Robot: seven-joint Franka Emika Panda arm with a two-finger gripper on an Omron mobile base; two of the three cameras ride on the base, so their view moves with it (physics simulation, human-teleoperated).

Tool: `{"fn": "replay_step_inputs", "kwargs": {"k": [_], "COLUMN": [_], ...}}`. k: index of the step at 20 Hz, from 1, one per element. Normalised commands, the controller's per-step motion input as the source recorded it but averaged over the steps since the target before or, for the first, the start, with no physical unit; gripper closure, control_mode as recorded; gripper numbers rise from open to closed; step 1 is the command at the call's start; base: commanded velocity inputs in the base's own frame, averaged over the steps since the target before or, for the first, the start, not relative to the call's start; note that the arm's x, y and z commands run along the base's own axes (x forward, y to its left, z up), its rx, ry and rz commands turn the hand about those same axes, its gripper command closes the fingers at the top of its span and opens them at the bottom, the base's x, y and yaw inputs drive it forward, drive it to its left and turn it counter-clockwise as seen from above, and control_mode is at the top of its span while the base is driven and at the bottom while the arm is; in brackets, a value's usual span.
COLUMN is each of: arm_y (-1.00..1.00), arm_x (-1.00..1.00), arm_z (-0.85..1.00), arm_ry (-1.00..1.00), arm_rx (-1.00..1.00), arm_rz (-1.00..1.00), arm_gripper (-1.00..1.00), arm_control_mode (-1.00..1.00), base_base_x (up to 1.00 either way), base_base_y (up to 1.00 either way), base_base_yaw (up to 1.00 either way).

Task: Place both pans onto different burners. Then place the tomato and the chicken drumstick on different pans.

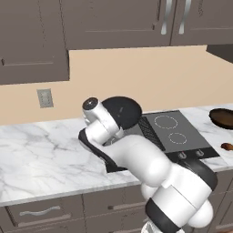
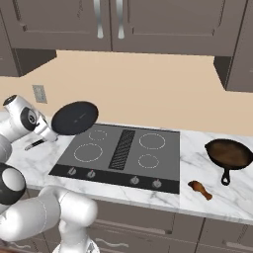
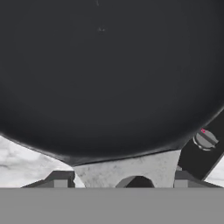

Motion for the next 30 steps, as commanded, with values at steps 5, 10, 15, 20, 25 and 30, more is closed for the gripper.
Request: {"fn": "replay_step_inputs", "kwargs": {"k": [5, 10, 15, 20, 25, 30], "arm_y": [-0.47, -0.46, -0.43, -0.35, -0.29, -0.31], "arm_x": [0.00, 0.00, 0.00, 0.12, 0.18, 0.17], "arm_z": [0.00, 0.00, 0.00, 0.00, -0.02, -0.11], "arm_ry": [0.03, 0.03, 0.04, 0.04, 0.04, 0.06], "arm_rx": [0.00, 0.00, 0.00, 0.00, 0.00, 0.01], "arm_rz": [-0.11, -0.09, -0.09, -0.08, -0.07, -0.07], "arm_gripper": [1.00, 1.00, 1.00, 1.00, 1.00, 1.00], "arm_control_mode": [-1.00, -1.00, -1.00, -1.00, -1.00, -1.00], "base_base_x": [0.00, 0.00, 0.00, 0.00, 0.00, 0.00], "base_base_y": [0.00, 0.00, 0.00, 0.00, 0.00, 0.00], "base_base_yaw": [0.00, 0.00, 0.00, 0.00, 0.00, 0.00]}}
